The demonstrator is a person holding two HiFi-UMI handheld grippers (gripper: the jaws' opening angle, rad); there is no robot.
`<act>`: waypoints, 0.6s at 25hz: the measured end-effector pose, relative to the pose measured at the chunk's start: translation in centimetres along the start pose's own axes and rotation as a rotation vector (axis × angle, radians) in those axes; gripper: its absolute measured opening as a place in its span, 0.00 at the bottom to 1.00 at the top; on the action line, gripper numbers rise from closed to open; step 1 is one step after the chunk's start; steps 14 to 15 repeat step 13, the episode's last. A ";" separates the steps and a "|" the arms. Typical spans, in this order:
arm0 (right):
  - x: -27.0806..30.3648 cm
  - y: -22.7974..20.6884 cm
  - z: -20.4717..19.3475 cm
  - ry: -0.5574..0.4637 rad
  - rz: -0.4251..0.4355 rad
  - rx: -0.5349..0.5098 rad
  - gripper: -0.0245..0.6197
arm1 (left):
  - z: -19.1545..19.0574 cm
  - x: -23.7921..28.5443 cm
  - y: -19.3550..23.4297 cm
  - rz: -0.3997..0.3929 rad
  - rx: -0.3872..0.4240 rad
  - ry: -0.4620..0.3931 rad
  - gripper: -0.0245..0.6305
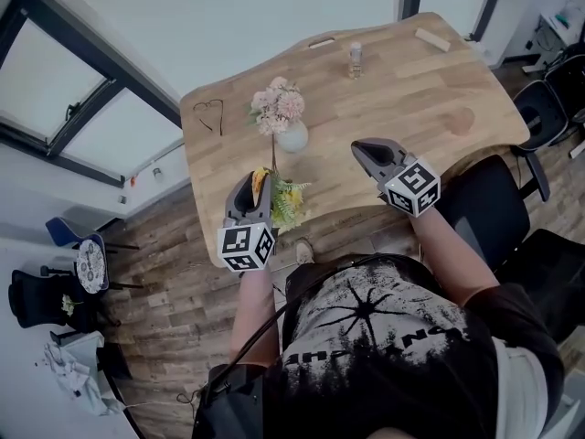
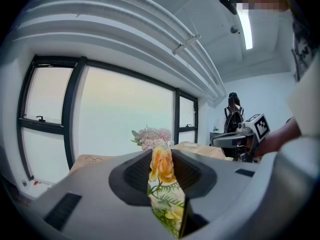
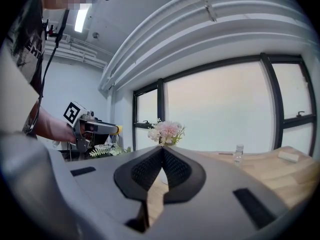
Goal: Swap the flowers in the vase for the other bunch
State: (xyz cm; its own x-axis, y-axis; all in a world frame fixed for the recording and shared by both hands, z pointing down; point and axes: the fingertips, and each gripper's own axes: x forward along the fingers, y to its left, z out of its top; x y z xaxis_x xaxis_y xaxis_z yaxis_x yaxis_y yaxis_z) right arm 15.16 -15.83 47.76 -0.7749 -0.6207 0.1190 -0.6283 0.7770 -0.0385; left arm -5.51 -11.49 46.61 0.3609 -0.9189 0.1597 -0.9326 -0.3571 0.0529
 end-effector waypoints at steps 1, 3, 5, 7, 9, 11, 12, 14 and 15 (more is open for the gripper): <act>0.0 0.1 -0.1 0.002 0.000 0.000 0.07 | 0.0 0.0 0.1 0.000 -0.002 0.000 0.23; 0.1 0.2 -0.2 0.003 0.002 0.000 0.07 | -0.1 -0.1 0.1 0.000 -0.004 -0.001 0.23; 0.2 0.3 -0.1 0.001 0.004 -0.002 0.07 | -0.1 -0.2 0.1 0.000 -0.004 -0.001 0.23; 0.4 0.5 0.0 0.000 0.008 -0.006 0.07 | 0.0 -0.3 0.2 -0.001 -0.004 -0.001 0.23; 0.6 0.6 0.1 0.000 0.011 -0.011 0.07 | 0.0 -0.3 0.3 -0.001 -0.003 0.001 0.23; 0.8 0.7 0.0 0.002 0.013 -0.016 0.07 | -0.1 -0.3 0.4 -0.002 -0.002 0.003 0.23; 0.9 0.7 0.0 0.003 0.014 -0.018 0.07 | 0.0 -0.2 0.4 -0.002 -0.002 0.003 0.23; 1.0 0.8 0.0 0.003 0.014 -0.019 0.07 | 0.0 -0.2 0.5 -0.002 -0.002 0.003 0.23; 1.0 0.8 0.0 0.003 0.014 -0.019 0.07 | 0.0 -0.2 0.5 -0.002 -0.002 0.003 0.23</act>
